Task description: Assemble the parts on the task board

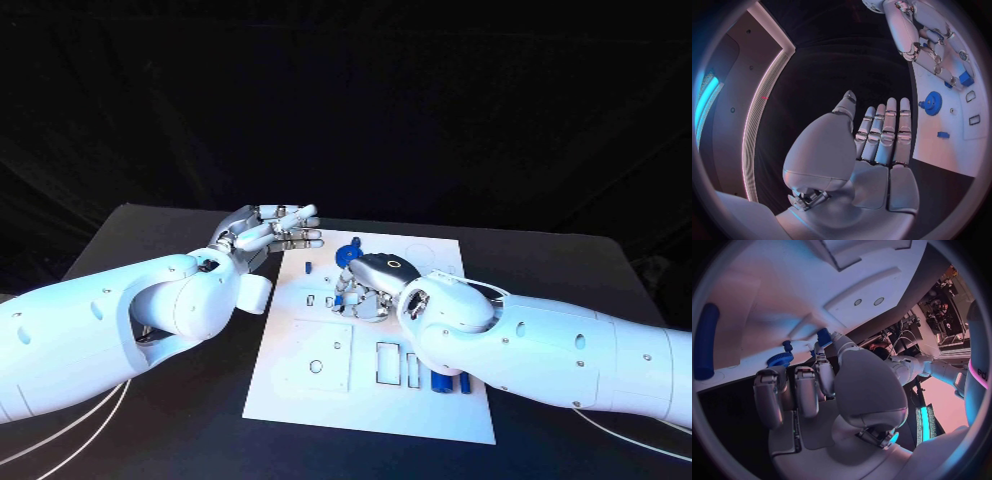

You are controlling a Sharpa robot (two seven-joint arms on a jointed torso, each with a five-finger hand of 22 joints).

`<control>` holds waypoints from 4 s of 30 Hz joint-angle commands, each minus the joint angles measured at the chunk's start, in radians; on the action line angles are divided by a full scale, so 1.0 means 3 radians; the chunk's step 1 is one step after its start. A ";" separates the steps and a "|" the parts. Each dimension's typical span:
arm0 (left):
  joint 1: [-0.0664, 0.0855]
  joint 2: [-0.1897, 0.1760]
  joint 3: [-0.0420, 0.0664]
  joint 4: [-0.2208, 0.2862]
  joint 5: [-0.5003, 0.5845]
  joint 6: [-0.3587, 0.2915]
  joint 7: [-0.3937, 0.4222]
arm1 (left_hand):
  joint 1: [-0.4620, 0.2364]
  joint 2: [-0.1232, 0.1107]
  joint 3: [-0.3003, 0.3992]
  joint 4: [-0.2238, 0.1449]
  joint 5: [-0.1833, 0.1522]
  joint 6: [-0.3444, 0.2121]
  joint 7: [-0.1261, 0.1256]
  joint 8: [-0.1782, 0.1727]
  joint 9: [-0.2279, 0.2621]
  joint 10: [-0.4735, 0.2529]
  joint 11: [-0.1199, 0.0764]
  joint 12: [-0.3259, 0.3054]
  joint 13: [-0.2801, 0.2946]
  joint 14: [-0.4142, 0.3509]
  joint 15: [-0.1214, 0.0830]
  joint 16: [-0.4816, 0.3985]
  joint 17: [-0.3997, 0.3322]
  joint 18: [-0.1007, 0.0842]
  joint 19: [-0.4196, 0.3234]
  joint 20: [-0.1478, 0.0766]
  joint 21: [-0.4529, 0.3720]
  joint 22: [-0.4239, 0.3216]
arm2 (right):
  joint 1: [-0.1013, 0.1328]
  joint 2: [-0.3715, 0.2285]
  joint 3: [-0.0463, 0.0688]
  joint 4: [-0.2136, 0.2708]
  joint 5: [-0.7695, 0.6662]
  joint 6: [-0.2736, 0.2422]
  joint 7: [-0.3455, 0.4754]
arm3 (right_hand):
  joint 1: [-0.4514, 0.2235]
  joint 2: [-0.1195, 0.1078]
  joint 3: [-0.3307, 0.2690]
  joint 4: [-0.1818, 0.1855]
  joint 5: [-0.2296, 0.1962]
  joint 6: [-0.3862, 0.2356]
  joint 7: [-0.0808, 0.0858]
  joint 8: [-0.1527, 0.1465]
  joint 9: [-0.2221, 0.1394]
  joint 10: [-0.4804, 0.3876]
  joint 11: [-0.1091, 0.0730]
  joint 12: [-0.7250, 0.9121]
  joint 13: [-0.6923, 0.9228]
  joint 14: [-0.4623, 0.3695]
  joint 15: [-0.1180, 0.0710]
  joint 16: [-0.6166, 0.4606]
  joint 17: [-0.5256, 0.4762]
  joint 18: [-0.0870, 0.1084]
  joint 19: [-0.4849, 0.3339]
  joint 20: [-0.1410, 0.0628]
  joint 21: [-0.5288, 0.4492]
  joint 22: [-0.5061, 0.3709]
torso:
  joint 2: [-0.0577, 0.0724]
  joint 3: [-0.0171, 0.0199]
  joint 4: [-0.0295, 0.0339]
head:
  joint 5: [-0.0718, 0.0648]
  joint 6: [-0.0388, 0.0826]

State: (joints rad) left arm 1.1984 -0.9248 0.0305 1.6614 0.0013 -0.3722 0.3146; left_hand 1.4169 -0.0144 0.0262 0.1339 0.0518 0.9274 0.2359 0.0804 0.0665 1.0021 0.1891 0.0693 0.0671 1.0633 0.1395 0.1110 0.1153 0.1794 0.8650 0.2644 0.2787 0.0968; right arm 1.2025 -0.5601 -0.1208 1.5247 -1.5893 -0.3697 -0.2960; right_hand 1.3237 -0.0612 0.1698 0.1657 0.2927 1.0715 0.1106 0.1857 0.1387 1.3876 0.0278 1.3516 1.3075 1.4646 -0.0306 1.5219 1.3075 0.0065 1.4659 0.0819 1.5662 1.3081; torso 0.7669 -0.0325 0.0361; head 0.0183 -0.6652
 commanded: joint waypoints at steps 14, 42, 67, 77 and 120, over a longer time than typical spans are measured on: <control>0.0003 0.0002 0.0002 0.0006 0.0006 0.0065 0.0015 | -0.0027 0.0025 -0.0018 -0.0002 -0.0001 -0.0011 0.0003 -0.0020 0.0003 -0.0021 -0.0007 -0.0009 0.0001 0.0003 0.0011 -0.0017 0.0004 0.0016 0.0011 0.0019 -0.0007 -0.0005 | -0.0009 0.0035 -0.0002 -0.0087 -0.0068 0.0081 0.0024 | -0.0044 -0.0042 -0.0007 0.0033 -0.0094 -0.0151 0.0056 -0.0072 -0.0037 -0.0111 0.0056 -0.0118 -0.0005 0.0261 0.0014 -0.0018 0.0461 -0.0012 0.0326 -0.0004 -0.0015 0.0852 | -0.0003 -0.0003 0.0001 | 0.0002 -0.0002; 0.0003 -0.0001 0.0002 -0.0002 0.0006 0.0057 -0.0002 | -0.0027 0.0029 -0.0017 -0.0002 -0.0001 -0.0011 0.0003 -0.0021 0.0003 -0.0022 -0.0006 -0.0009 0.0000 0.0003 0.0011 -0.0018 0.0004 0.0016 0.0011 0.0019 -0.0007 -0.0005 | -0.0009 0.0036 -0.0004 -0.0088 -0.0016 -0.0036 0.0094 | -0.0215 -0.0288 -0.0398 0.0313 -0.0398 -0.0532 0.0192 -0.0253 -0.0131 -0.0383 0.0188 -0.0363 -0.0253 0.0238 0.0130 -0.0063 0.0383 0.0028 0.0226 0.0103 -0.0157 0.0751 | -0.0002 -0.0002 -0.0001 | -0.0003 -0.0001; 0.0141 0.0201 0.0001 -0.0472 -0.1816 0.0918 -0.1680 | -0.0396 -0.0040 -0.0084 0.0299 0.0012 0.0658 -0.0459 0.0432 0.0404 0.1012 -0.0577 0.1337 0.1008 0.1380 -0.0604 0.3634 0.3166 0.0011 0.1174 -0.0676 0.1455 0.0767 | 0.0385 -0.1244 0.0053 0.0635 0.1530 -0.0181 0.0548 | 0.0048 -0.0111 -0.0550 0.0388 -0.0066 -0.0306 0.0108 -0.0022 -0.0062 -0.0383 0.0116 -0.0324 -0.0259 0.0174 0.0069 -0.0220 0.0140 0.0115 0.0021 0.0062 -0.0491 0.0534 | -0.0174 0.0062 -0.0084 | 0.0044 -0.0015; 0.0278 0.0523 -0.0004 -0.0696 -0.3149 0.1294 -0.2707 | -0.0650 -0.0034 -0.0330 0.0502 0.0008 0.0543 -0.0611 0.1021 0.1087 0.0897 -0.0672 0.2744 0.2324 0.1614 -0.0711 0.4719 0.4605 -0.0220 0.1565 -0.0792 0.3158 0.2773 | 0.0409 -0.1420 0.0050 0.0603 0.1642 -0.0115 0.0546 | 0.0034 -0.0118 -0.0583 0.0387 -0.0051 -0.0293 0.0098 0.0003 -0.0044 -0.0378 0.0106 -0.0320 -0.0259 0.0169 0.0059 -0.0240 0.0112 0.0120 0.0011 0.0051 -0.0514 0.0520 | -0.0224 0.0084 -0.0074 | 0.0050 -0.0060; 0.0308 0.1211 -0.0110 -0.1107 -0.3722 0.1949 -0.3385 | -0.0901 0.0028 -0.0624 0.0526 0.0000 0.0299 -0.0629 0.1345 0.1589 0.0900 -0.0702 0.3309 0.2904 0.1636 -0.0733 0.4752 0.4673 -0.0329 0.1769 -0.0824 0.3640 0.3510 | 0.0401 -0.1378 0.0042 0.0545 0.1622 -0.0120 0.0477 | -0.0034 -0.0100 -0.0680 0.0401 0.0033 -0.0310 0.0085 0.0048 0.0004 -0.0374 0.0093 -0.0316 -0.0263 0.0169 0.0045 -0.0264 0.0094 0.0126 0.0003 0.0033 -0.0551 0.0501 | -0.0202 0.0077 -0.0088 | 0.0111 -0.0169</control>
State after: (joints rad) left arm 1.2915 -0.5646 -0.0027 1.3314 -1.1137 0.1805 -0.6941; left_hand 1.1523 -0.0080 -0.1561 0.2940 0.0519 1.0255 0.0484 0.4794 0.5425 1.2757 -0.0164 1.0632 0.9394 1.4669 -0.0716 1.5329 1.3077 0.1012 1.3885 0.0194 1.3670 1.1491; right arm 1.3236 -0.9748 -0.1081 1.6885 -1.0956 -0.4144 -0.1526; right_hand 1.3224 -0.0937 -0.0290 0.2869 0.2979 0.9790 0.1392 0.1970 0.1389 1.2737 0.0642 1.2510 1.2282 1.4682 -0.0093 1.4464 1.3080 0.0375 1.4663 0.0995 1.4036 1.3075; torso 0.7064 -0.0097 0.0095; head 0.0531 -0.7150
